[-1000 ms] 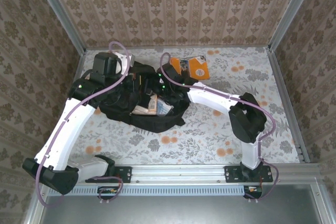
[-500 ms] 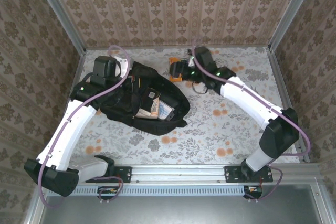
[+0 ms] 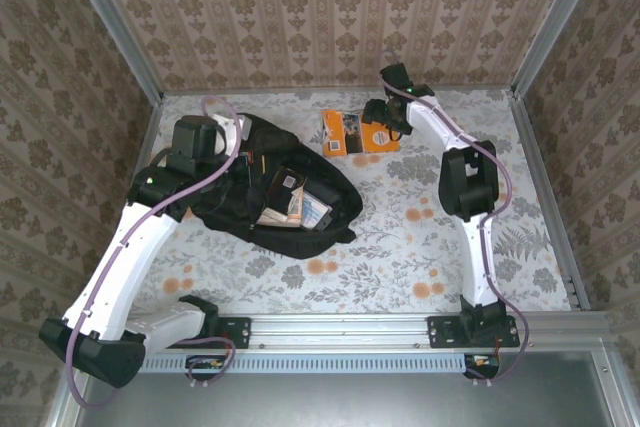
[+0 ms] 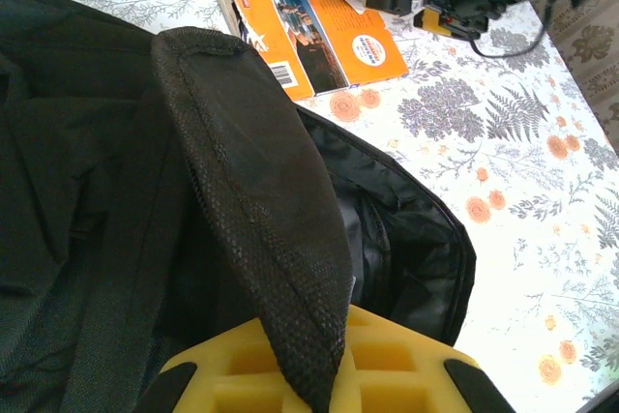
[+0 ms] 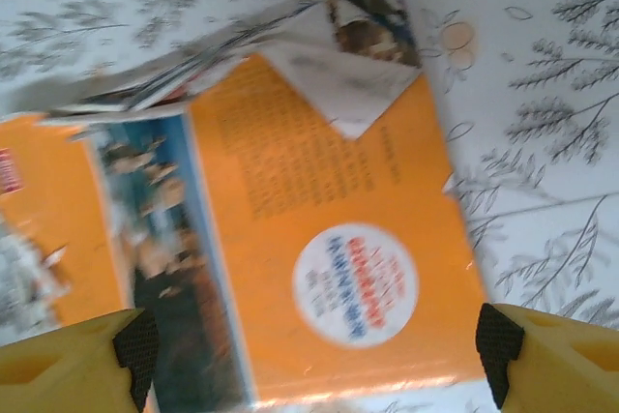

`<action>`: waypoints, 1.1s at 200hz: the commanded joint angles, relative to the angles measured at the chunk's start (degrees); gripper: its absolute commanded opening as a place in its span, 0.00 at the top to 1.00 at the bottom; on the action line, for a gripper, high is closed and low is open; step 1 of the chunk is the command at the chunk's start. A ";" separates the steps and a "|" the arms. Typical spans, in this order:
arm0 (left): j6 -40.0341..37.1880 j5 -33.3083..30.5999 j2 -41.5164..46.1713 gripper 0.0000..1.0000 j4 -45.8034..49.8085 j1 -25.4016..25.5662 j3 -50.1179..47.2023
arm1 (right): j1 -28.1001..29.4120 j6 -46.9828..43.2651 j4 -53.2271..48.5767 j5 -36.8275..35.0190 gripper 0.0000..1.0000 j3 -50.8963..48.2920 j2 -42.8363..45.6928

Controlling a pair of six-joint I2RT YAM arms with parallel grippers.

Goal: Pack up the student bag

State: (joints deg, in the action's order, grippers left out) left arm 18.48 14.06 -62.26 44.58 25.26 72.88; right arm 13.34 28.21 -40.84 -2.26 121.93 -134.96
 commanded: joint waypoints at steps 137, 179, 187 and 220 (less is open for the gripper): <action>3.78 1.14 3.26 1.00 0.15 0.50 -1.12 | 2.03 -10.54 -24.33 -1.78 0.43 29.05 -22.23; 3.67 0.70 4.54 1.00 0.12 0.54 -1.84 | 4.76 -13.45 -26.26 -10.79 0.72 26.23 -21.39; 3.59 0.77 4.81 1.00 0.07 0.55 -2.07 | 5.19 -13.82 -25.94 -11.59 0.76 24.70 -20.89; 3.71 1.28 5.22 1.00 -0.28 2.24 -3.11 | 6.62 -13.80 -21.87 -12.56 0.95 16.81 -17.65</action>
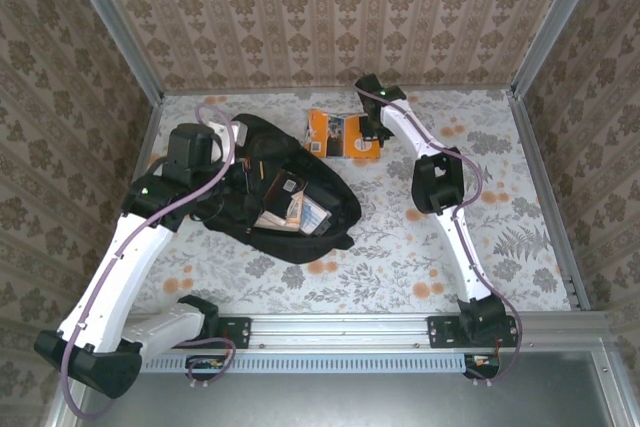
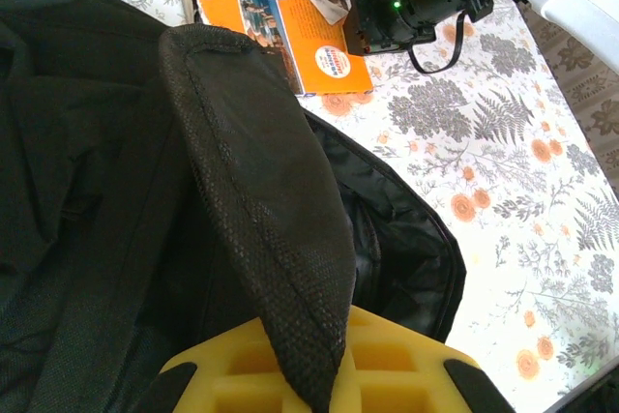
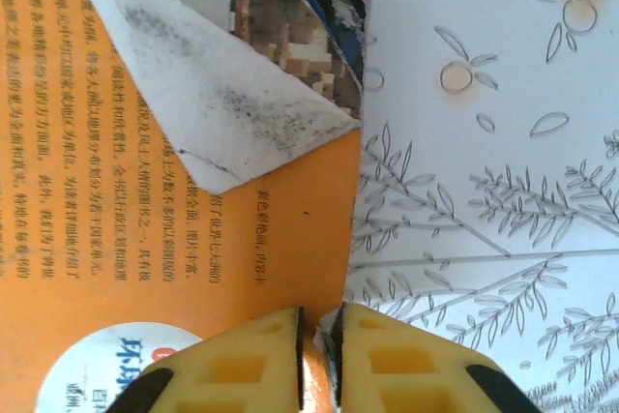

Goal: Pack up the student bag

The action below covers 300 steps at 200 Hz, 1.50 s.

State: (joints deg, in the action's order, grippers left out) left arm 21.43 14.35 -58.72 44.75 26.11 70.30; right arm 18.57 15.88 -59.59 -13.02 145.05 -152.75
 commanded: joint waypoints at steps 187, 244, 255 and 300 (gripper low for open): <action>-2.30 -6.86 -7.48 0.29 -0.08 17.71 5.97 | -6.02 37.35 44.54 16.33 1.00 -96.89 60.83; 0.75 -7.93 -20.71 0.29 -4.27 25.68 9.64 | 7.74 46.44 37.93 10.72 0.93 -115.79 83.38; 1.61 -7.49 -23.72 0.28 -4.78 26.48 10.52 | 9.19 46.27 35.17 9.50 0.59 -117.51 87.33; 2.56 -7.70 -27.84 0.28 -5.79 27.59 12.05 | 8.27 30.97 23.33 0.53 0.13 -114.04 101.76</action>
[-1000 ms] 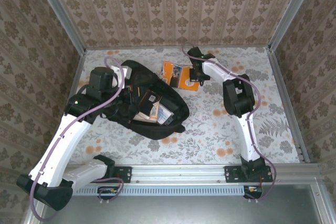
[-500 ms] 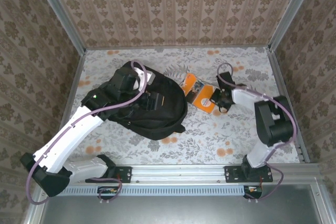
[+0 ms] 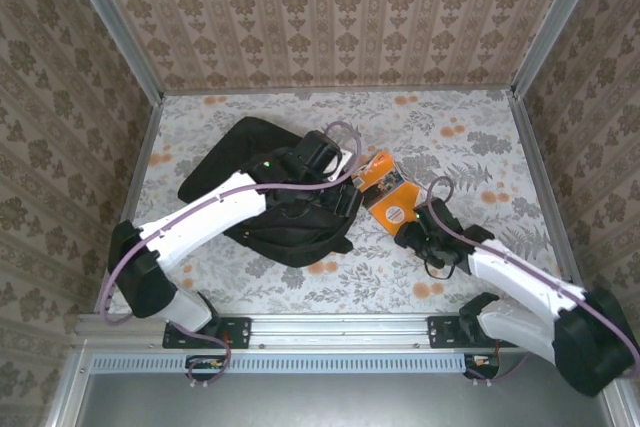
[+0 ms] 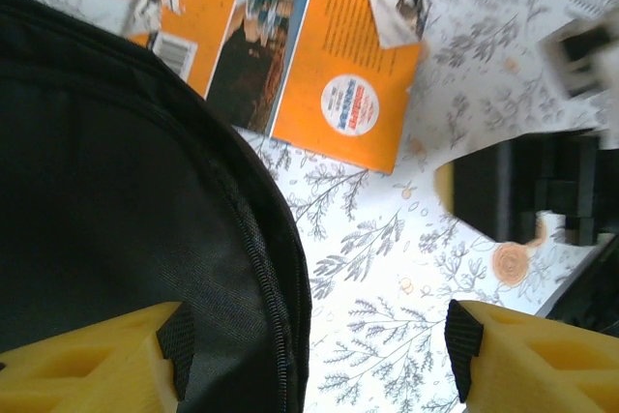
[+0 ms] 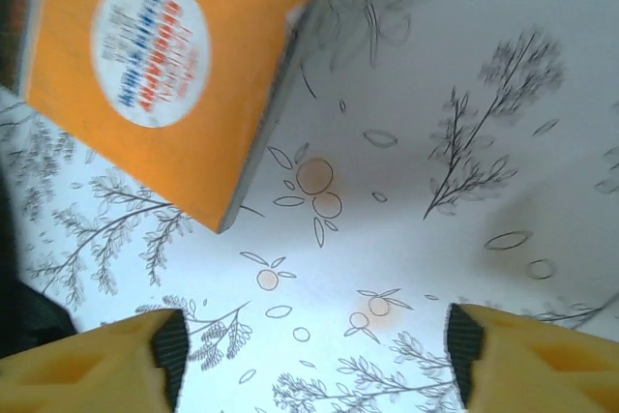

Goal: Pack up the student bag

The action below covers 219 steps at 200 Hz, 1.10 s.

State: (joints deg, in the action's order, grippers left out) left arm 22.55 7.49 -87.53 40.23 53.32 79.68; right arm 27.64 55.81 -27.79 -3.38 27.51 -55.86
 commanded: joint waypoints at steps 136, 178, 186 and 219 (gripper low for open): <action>2.83 -4.07 14.71 0.25 -0.61 -2.49 -8.03 | -21.02 -24.77 5.37 5.91 0.05 30.52 -42.07; 2.74 -2.51 16.33 0.25 -2.07 -4.23 -9.91 | -20.37 -25.22 6.58 9.02 0.06 30.18 -45.33; 2.71 -2.23 16.33 0.25 -2.21 -4.27 -9.96 | -20.05 -25.43 6.62 10.31 0.07 29.88 -45.08; 2.59 -1.95 16.53 0.25 -2.70 -4.45 -10.42 | -16.92 -24.45 6.51 15.50 0.11 27.88 -42.73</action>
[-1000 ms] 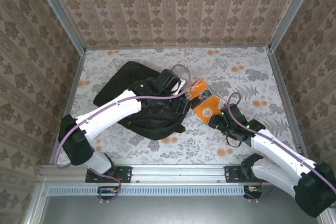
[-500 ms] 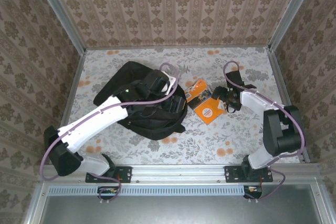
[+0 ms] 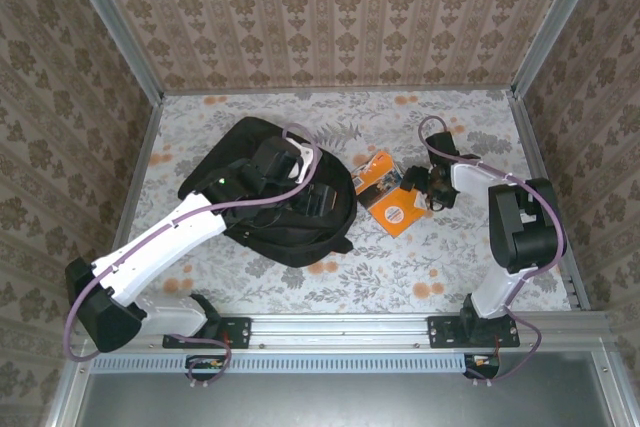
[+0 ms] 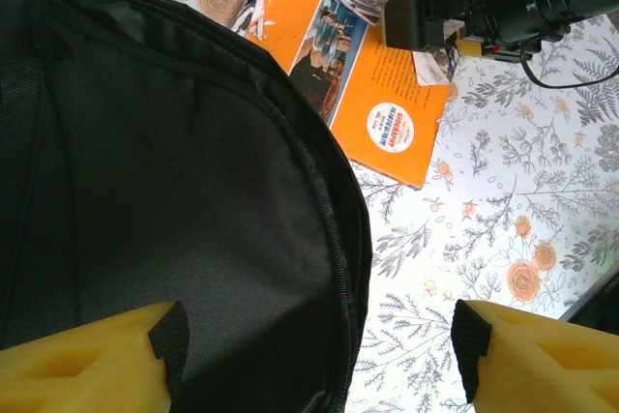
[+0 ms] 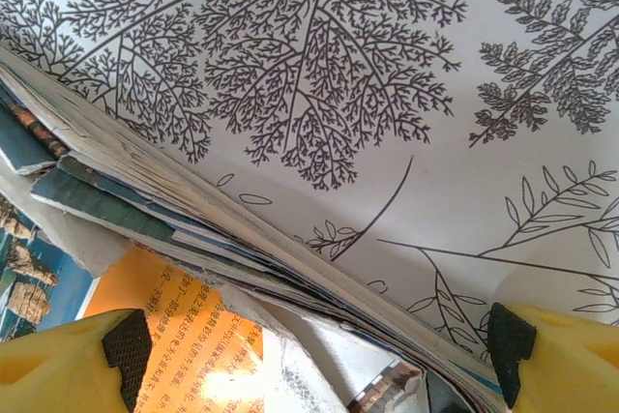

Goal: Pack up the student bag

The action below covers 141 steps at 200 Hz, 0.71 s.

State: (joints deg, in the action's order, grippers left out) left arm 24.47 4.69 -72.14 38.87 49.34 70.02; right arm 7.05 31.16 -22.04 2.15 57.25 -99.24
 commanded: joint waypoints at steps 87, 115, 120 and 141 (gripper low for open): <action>-0.35 1.63 2.20 0.25 -1.16 -2.79 -1.82 | 12.85 1.99 -0.57 9.79 0.16 -12.65 16.03; -0.62 1.99 1.57 0.25 -1.18 -3.10 -1.23 | 10.16 1.33 2.12 17.93 0.17 -10.18 12.21; -0.58 1.99 1.48 0.25 -1.10 -3.17 -1.12 | 9.77 1.51 2.11 17.91 0.17 -9.53 11.26; -0.66 2.08 1.55 0.25 -0.74 -3.22 -0.67 | 8.46 1.65 1.48 16.82 0.17 -6.92 7.24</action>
State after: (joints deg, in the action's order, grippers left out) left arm 24.43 6.00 -70.87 38.44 46.59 68.97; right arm 16.91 32.97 -20.71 16.53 46.85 -87.92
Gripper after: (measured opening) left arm 0.750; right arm 0.829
